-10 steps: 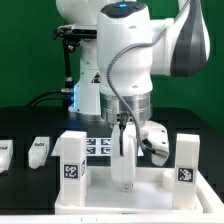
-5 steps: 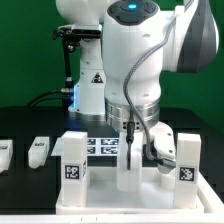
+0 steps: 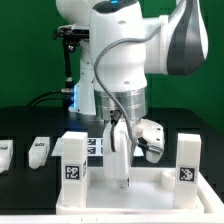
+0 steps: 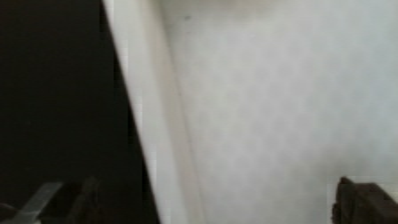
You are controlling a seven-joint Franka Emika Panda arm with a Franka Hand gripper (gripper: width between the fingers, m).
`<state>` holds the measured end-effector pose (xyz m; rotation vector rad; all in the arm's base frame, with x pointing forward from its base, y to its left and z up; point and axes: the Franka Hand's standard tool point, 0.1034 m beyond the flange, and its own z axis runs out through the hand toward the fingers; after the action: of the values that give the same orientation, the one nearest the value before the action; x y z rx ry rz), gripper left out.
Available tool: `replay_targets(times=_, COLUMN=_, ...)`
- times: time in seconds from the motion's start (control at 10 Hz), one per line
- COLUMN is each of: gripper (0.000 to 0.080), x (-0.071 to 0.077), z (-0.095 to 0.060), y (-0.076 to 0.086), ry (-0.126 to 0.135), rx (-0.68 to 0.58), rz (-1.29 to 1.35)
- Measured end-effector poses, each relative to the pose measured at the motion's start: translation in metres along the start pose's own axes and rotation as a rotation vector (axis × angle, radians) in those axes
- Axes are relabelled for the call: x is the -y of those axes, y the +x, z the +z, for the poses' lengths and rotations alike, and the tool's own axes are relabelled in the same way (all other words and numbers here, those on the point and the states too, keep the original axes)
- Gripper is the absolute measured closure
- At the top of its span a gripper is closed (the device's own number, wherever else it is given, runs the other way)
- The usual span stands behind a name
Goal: Assemble desk
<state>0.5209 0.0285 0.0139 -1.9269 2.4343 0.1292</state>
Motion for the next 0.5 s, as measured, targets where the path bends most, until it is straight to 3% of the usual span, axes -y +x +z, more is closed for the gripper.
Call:
replay_targets(times=0.2, gripper=0.0151, x=-0.0027, z=0.004, y=0.0002, ry=-0.01, rx=-0.002, rz=-0.002)
replay_targets(times=0.3, gripper=0.0151, x=-0.0057, z=0.0055, y=-0.0039, ry=-0.053, rx=-0.007, rz=-0.005)
replay_targets(times=0.4, gripper=0.0151, x=-0.0028, z=0.0007, y=-0.0075, ry=-0.117, rx=-0.039, rz=-0.024)
replay_targets(times=0.5, gripper=0.0151, x=0.0034, z=0.0004, y=-0.008, ry=-0.099, rx=-0.038, rz=-0.03)
